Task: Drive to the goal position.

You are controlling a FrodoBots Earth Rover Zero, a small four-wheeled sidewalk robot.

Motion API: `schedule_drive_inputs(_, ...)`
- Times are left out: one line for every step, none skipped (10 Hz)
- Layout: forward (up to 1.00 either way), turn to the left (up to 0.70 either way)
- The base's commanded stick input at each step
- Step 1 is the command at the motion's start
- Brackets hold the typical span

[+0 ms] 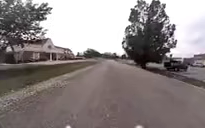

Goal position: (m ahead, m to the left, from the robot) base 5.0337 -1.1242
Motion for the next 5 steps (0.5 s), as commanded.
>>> schedule_drive_inputs(0.7,-0.15)
schedule_drive_inputs(0.7,-0.08)
schedule_drive_inputs(0.7,-0.02)
schedule_drive_inputs(0.7,0.0)
schedule_drive_inputs(0.7,0.0)
